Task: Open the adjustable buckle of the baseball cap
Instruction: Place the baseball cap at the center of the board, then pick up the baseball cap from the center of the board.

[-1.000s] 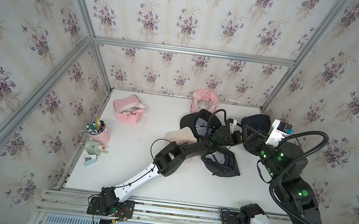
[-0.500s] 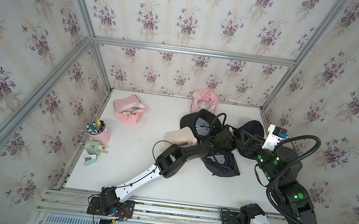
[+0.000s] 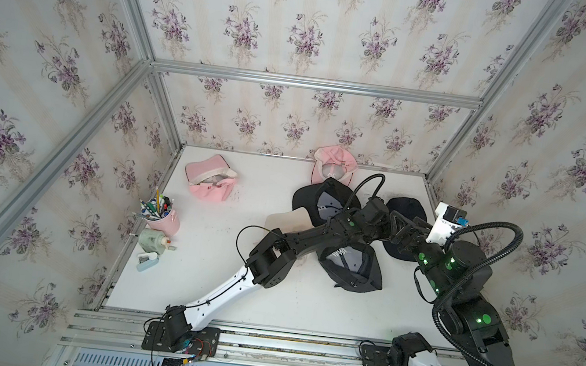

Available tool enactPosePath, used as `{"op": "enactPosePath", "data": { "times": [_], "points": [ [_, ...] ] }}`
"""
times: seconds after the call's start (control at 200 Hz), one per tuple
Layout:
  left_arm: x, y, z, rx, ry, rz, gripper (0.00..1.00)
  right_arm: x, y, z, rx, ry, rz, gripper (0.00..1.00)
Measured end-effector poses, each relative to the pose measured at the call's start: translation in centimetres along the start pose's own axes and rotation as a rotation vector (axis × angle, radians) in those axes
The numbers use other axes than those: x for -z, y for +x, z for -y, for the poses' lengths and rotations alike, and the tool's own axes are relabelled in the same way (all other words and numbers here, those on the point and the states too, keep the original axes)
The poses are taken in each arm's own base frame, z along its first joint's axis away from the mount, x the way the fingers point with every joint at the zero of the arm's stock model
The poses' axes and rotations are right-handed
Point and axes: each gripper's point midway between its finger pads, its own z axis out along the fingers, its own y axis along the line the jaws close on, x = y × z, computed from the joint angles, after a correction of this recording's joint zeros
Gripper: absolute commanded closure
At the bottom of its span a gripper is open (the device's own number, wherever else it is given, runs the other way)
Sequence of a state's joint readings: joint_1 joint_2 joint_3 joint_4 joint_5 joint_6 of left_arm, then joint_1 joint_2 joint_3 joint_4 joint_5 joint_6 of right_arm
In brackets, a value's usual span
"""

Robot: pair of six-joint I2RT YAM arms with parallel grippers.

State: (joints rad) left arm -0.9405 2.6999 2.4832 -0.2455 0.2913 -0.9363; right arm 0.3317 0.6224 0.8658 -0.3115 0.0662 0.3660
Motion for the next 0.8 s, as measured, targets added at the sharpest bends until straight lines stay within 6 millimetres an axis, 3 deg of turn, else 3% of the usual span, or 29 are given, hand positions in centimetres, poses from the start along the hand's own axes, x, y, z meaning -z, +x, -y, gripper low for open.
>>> {"op": "enactPosePath", "data": {
  "times": [0.165,0.31,0.4,0.58,0.664,0.799],
  "points": [
    [2.2,-0.2,1.8,-0.103,0.011,-0.042,0.0,0.3,-1.2,0.3,0.026,0.031,0.028,0.21],
    [5.3,-2.4,3.6,-0.191,0.044,-0.045,0.0,0.3,-3.1,0.3,0.057,0.065,0.062,0.21],
    [7.9,-3.5,5.0,-0.267,0.054,-0.046,0.0,-0.2,-3.3,0.4,0.078,0.089,0.053,0.21],
    [14.0,-3.4,7.3,-0.471,0.028,-0.078,0.0,-2.3,-2.4,0.6,0.09,0.105,0.001,0.21],
    [17.3,-4.1,6.0,-0.518,-0.02,-0.089,0.0,-3.9,-1.8,0.3,0.091,0.089,-0.028,0.21],
    [21.8,-5.1,0.1,-0.49,-0.161,-0.131,0.0,-6.1,-0.7,-0.2,0.084,0.057,-0.075,0.22]
  ]
}}
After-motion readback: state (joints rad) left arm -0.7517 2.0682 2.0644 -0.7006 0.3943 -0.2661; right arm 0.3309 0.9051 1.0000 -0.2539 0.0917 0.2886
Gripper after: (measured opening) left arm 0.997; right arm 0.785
